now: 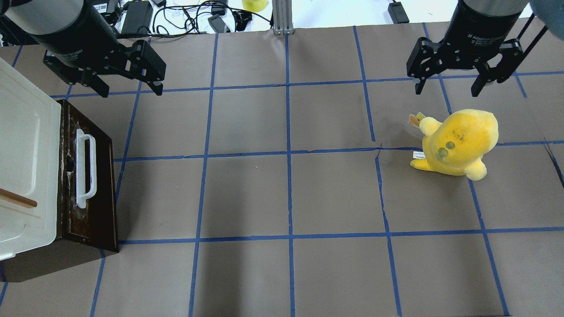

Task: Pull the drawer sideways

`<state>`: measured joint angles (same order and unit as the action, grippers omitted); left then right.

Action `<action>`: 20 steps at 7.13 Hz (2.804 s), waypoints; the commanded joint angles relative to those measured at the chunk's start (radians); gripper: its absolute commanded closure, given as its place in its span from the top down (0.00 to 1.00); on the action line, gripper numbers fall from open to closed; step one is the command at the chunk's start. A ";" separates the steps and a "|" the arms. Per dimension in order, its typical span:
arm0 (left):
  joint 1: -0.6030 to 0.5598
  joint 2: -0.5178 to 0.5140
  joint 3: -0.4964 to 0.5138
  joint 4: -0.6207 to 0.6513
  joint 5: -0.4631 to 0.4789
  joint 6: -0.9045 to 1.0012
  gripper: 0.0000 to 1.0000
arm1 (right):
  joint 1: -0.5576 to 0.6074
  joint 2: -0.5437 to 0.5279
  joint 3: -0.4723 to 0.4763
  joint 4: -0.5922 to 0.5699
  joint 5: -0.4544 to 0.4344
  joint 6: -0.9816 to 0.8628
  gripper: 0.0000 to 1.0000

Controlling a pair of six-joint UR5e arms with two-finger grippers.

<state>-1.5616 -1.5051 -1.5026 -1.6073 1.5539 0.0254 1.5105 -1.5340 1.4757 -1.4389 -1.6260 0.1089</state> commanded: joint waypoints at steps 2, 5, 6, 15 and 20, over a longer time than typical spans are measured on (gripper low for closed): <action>0.000 -0.001 0.002 0.004 0.002 -0.007 1.00 | -0.001 0.000 0.000 0.000 0.000 0.000 1.00; -0.118 -0.084 0.002 0.114 0.110 -0.183 1.00 | 0.000 0.000 0.000 0.000 0.000 0.000 1.00; -0.142 -0.133 0.001 0.154 0.170 -0.189 1.00 | 0.000 0.000 0.000 0.000 0.000 0.000 1.00; -0.252 -0.395 -0.280 0.155 0.960 -0.618 1.00 | -0.001 0.000 0.000 0.000 0.000 0.000 1.00; -0.128 -0.437 -0.360 0.038 1.117 -0.634 1.00 | 0.000 0.000 0.000 0.000 0.000 0.000 1.00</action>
<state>-1.7256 -1.9341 -1.8531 -1.5240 2.6424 -0.6109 1.5110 -1.5340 1.4757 -1.4382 -1.6260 0.1089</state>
